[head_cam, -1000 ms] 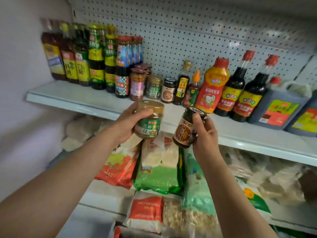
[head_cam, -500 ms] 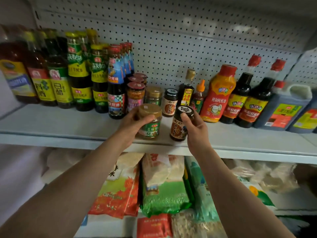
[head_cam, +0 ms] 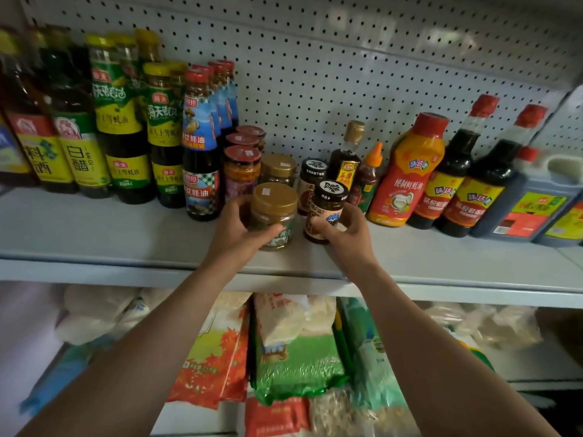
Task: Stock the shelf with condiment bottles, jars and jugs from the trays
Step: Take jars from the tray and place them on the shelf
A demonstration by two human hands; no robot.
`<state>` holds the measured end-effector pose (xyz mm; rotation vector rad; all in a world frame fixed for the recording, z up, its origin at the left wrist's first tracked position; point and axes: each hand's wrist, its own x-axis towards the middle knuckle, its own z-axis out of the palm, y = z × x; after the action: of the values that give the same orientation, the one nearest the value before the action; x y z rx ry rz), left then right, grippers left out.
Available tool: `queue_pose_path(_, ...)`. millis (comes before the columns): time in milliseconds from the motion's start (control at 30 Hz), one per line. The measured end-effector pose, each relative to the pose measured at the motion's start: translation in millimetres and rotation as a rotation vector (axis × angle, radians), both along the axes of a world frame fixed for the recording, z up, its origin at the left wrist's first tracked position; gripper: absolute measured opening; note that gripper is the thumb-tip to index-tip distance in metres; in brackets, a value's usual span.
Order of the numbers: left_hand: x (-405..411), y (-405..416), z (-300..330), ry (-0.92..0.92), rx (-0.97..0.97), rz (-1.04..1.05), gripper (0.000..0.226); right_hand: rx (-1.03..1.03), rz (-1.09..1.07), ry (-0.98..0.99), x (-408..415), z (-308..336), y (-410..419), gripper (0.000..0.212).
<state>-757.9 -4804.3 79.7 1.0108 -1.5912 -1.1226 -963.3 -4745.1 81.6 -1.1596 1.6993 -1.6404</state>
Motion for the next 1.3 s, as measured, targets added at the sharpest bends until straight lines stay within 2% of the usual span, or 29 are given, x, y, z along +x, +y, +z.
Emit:
queue_pose_path(167,-6.2,-2.1,-5.8,-0.122,-0.148,0.156,0.072,0.026,-0.122,0.158,0.9,1.0,-14.4,0.064)
queue_pose_path(233,-10.9,-2.4,-6.2,-0.115,-0.167,0.201,0.07,0.022,-0.078,0.092,-3.7,1.5,-14.5,0.052)
queue_pose_path(333,-19.7,-1.7,-6.0,-0.026,-0.151,0.268,0.062,-0.021,0.011,-0.08,-11.4,-2.9,-15.2,0.05)
queue_pose_path(467,-26.0,-2.8,-8.7,-0.131,-0.177,0.338,0.047,-0.05,0.049,-0.077,-12.4,-4.8,-14.5,0.04)
queue_pose_path(567,-26.2,-6.2,-13.0,-0.23,-0.209,0.34,0.059,-0.062,0.048,-0.006,-13.6,-2.4,-15.2,0.033)
queue_pose_path(733,-27.6,-11.4,-17.5,-0.292,-0.182,0.354,0.069,-0.041,0.055,0.007,-12.0,-3.5,-15.1,0.04)
queue_pose_path(1100,-36.3,-15.1,-17.2,-0.377,-0.167,0.416,0.052,-0.026,0.011,0.055,-7.8,0.6,-14.2,0.043)
queue_pose_path(1300,-38.3,-12.5,-14.6,-0.424,-0.178,0.437,0.053,-0.008,-0.018,0.125,-5.3,-0.3,-19.0,0.049)
